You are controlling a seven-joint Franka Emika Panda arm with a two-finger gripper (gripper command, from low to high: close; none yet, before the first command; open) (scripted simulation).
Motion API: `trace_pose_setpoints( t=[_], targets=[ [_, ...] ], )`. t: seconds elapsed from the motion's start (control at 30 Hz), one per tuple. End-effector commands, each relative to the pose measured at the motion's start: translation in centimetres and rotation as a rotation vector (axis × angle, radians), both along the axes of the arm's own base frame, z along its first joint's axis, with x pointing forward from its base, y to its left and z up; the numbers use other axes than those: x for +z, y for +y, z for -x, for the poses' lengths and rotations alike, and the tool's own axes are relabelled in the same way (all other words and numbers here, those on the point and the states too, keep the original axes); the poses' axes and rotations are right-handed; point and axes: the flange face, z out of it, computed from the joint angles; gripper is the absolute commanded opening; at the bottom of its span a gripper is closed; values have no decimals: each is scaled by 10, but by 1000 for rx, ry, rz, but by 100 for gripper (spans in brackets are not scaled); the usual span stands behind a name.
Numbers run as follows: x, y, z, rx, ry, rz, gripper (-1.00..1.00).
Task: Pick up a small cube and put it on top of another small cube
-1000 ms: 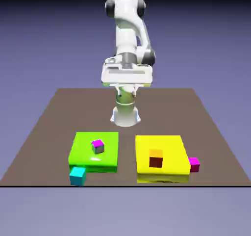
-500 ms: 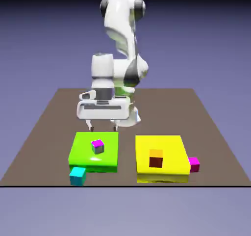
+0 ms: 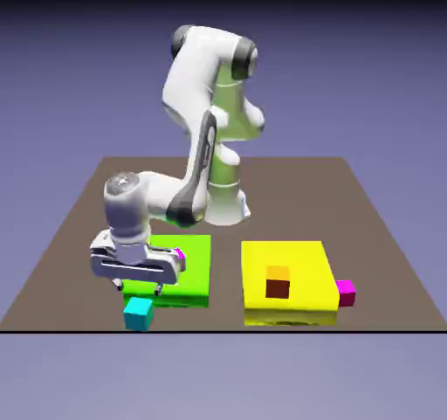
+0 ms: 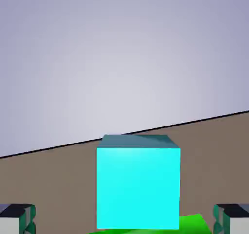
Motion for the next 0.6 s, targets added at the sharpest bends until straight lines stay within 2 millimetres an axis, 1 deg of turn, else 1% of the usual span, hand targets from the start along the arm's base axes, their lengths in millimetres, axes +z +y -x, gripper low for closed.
trace_pose_setpoints(
  t=[0.0, 0.1, 0.13, 0.17, 0.3, 0.33, 0.43, 0.5, 0.57],
  targets=[
    [-17, 0, 0, 1, 0, 0, 0],
    [-70, 1, 5, 0, 0, 0, 0],
    [-70, 1, 5, 0, 0, 0, -100],
    [-70, 1, 5, 0, 0, 0, -100],
    [0, 0, 0, 0, 0, 0, -100],
    [0, 0, 0, 0, 0, 0, -100],
    [32, 79, -20, 319, -5, -23, -100],
    [54, 132, -27, 531, -7, -31, -100],
    [76, 184, -27, 744, -8, -35, -100]
  ],
)
